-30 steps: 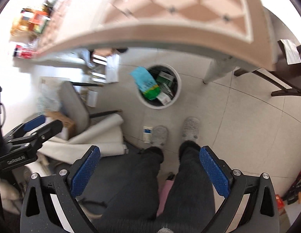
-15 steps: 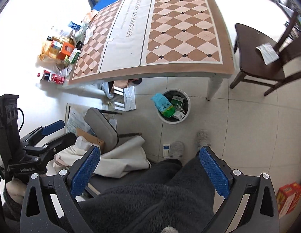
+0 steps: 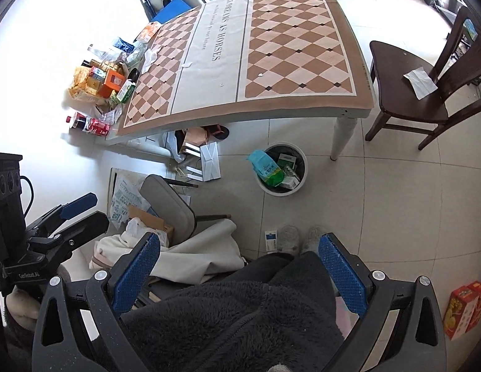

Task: Collect trash

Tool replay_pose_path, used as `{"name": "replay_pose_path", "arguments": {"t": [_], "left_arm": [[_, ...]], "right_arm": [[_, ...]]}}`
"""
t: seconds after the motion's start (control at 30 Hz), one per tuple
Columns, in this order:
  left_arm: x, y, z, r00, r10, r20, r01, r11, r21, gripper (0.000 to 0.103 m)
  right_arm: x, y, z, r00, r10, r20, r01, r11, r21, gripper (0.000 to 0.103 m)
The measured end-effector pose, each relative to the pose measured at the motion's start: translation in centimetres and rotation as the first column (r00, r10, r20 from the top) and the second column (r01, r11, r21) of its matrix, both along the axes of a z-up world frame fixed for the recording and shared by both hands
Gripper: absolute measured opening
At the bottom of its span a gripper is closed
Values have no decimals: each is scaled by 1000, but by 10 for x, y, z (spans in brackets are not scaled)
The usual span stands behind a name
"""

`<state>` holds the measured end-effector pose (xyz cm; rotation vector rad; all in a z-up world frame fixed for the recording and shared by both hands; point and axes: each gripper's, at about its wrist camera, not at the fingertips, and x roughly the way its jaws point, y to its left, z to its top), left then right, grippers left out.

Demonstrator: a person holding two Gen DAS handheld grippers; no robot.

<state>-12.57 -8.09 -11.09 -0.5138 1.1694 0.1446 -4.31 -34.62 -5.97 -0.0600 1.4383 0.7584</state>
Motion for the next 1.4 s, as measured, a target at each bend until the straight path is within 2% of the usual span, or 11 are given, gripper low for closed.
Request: {"name": "replay_pose_path", "arguments": {"t": [0.7,1.4], "left_arm": [[-1,-6,4,1000,8,9,-8,1000,20,103],[1,-15,10,999,12,31,-12,1000,0,103]], "right_arm": [[5,4,10,999,37,30,-37,999,13,103],[6,-2,17,997,51,53,-52,999,14,103]]}}
